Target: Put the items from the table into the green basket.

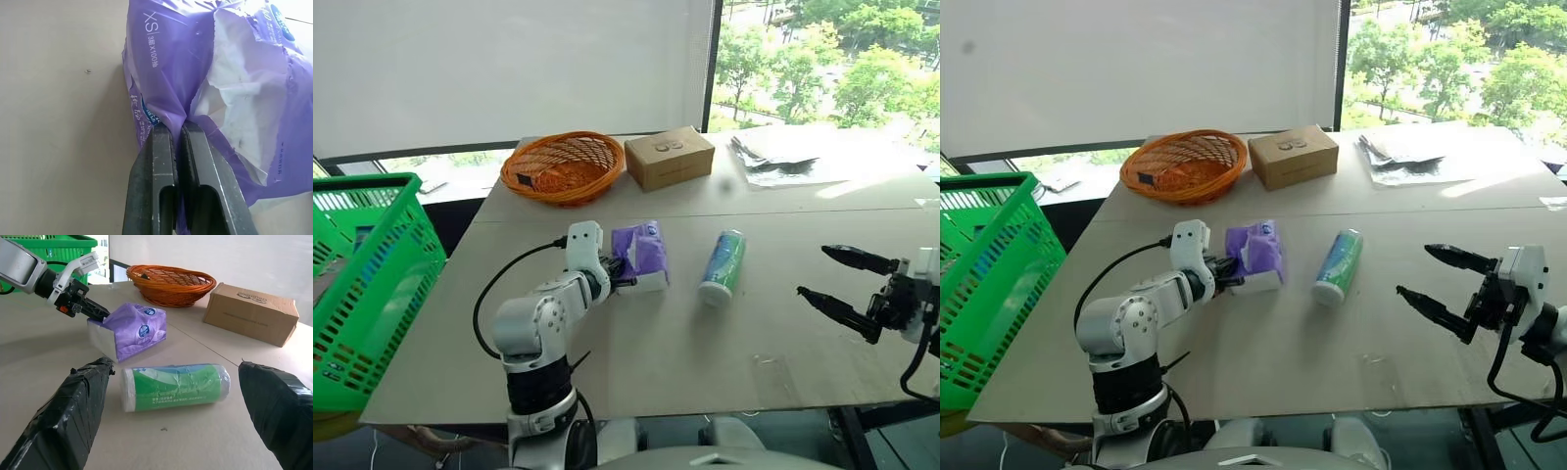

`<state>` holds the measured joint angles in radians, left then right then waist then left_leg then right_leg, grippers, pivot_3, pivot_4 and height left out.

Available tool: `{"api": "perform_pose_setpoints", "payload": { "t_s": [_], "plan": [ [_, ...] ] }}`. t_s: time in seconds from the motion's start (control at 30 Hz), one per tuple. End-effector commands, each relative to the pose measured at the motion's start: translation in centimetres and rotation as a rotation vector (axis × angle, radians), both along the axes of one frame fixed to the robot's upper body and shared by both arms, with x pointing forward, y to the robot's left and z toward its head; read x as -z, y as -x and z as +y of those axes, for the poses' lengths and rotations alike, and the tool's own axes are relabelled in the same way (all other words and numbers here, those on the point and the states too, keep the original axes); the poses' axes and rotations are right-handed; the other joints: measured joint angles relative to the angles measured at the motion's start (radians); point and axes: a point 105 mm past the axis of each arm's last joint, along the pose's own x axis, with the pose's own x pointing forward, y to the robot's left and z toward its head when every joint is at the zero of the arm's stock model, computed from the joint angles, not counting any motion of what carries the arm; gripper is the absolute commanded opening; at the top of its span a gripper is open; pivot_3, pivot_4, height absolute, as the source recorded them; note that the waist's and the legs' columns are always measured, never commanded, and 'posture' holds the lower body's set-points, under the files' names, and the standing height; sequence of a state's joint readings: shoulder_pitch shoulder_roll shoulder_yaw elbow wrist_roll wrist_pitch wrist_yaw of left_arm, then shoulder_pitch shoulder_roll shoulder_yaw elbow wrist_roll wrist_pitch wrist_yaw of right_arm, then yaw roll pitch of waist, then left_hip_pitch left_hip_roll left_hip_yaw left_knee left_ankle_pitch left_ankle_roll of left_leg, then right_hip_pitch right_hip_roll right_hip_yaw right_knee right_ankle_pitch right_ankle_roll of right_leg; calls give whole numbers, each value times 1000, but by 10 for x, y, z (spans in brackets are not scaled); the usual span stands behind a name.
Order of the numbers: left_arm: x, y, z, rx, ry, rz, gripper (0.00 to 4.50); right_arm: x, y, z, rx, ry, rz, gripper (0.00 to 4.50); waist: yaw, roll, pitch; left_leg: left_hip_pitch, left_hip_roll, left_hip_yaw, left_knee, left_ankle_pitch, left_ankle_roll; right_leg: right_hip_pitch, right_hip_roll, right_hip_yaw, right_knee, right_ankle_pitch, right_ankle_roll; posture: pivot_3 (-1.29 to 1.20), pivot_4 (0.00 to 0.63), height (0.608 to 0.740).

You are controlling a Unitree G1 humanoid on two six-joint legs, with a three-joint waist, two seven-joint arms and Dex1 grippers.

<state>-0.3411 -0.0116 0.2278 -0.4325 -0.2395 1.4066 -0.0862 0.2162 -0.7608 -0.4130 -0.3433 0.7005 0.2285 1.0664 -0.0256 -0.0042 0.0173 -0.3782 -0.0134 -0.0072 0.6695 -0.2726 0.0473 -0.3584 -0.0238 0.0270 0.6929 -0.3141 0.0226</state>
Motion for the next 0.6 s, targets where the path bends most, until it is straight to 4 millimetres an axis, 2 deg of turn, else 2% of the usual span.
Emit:
{"api": "perform_pose_setpoints", "payload": {
  "t_s": [0.03,0.1,0.2,0.3,0.37,0.43,0.53,0.6],
  "plan": [
    [12,2,3,-39,22,50,75,-12,-2,1,-13,-1,-62,4500,2,0,0,0,0,0,0,0,0,0,0,0,0,0,0,-47,0,740],
    [-11,-13,5,-72,59,-79,75,-15,-3,6,-30,-15,-76,4500,11,-1,1,0,0,0,0,0,0,0,0,0,0,0,0,-47,0,740],
    [-66,-39,20,-126,-14,-356,75,-25,-7,18,-66,-61,-98,4500,15,-3,4,0,0,-1,0,0,0,0,0,0,1,0,0,-6,0,740],
    [-125,-57,55,-240,-151,-591,75,-36,-13,37,-135,-114,-118,4500,15,-9,8,-2,1,-2,0,0,0,-3,3,0,1,0,-1,6,0,740],
    [-165,-60,107,-379,-290,-699,75,-47,-14,60,-229,-167,-123,4500,13,-10,9,-3,1,-2,0,0,-1,-4,3,0,0,0,-1,47,0,740],
    [-183,-56,136,-452,-381,-735,75,-55,-14,72,-277,-196,-122,4500,14,-10,9,-3,1,-1,-1,0,-1,-7,3,3,0,0,-1,63,0,740],
    [-212,-38,216,-601,-607,-730,75,-68,-19,91,-353,-227,-139,4500,19,-10,9,-5,0,-2,-4,3,-6,-10,3,5,-2,0,-1,101,0,740],
    [-222,-27,244,-649,-698,-721,75,-73,-19,100,-385,-229,-143,4500,28,-13,10,-8,0,-2,-4,3,-6,-15,3,6,0,0,-1,110,0,740]
  ]
}}
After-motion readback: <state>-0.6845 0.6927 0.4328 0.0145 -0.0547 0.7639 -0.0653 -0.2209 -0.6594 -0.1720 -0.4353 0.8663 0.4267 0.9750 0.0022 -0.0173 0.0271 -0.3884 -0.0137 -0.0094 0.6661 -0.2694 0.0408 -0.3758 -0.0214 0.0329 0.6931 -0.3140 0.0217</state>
